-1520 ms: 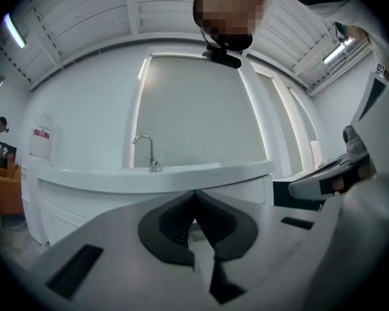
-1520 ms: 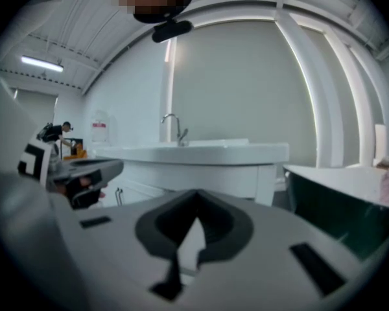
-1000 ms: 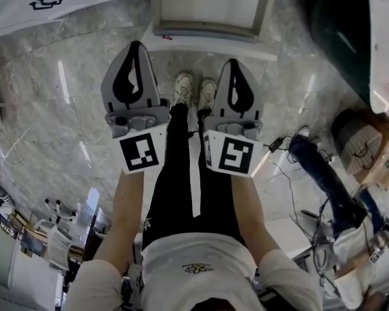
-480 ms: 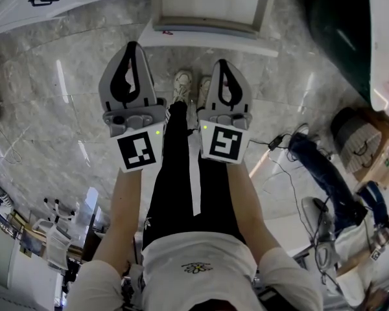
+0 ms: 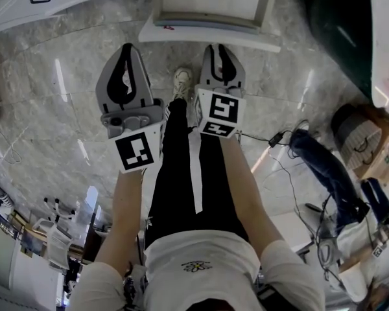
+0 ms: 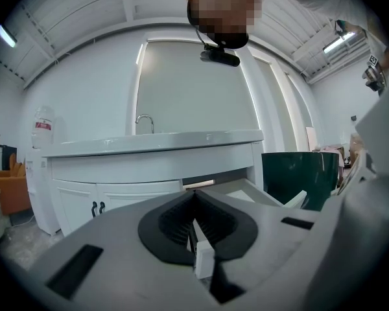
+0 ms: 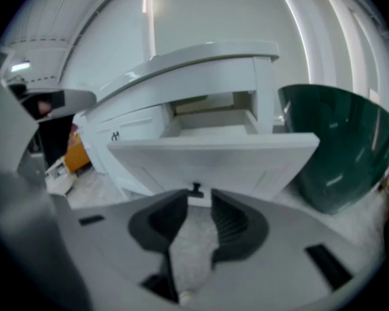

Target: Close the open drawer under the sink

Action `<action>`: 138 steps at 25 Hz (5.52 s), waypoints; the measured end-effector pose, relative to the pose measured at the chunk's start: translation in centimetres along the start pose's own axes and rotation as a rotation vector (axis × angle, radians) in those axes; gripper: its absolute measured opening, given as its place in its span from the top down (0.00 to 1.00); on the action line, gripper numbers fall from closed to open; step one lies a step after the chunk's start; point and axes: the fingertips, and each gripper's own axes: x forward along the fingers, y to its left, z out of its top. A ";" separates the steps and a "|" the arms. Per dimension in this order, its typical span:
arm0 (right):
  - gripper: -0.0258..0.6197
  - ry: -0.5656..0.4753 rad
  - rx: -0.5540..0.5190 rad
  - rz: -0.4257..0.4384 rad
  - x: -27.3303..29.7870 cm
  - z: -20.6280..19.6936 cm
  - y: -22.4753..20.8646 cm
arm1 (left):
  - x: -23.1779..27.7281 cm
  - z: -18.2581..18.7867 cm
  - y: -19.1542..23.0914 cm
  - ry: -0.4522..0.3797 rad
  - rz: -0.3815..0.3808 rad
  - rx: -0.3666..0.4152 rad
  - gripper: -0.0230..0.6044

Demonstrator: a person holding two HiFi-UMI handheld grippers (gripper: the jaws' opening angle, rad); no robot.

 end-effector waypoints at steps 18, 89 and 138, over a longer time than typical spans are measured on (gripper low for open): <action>0.71 0.090 0.050 -0.055 6.6 -1.1 0.4 | -0.3 -2.1 2.1 0.036 0.018 0.000 0.93; 0.74 -0.137 -0.001 -0.091 12.4 13.7 -1.5 | 4.8 -2.4 6.0 0.046 0.052 0.005 0.93; 0.73 -0.099 -0.062 -0.083 14.8 15.2 -1.6 | 2.5 -2.9 4.8 0.047 0.044 0.020 0.93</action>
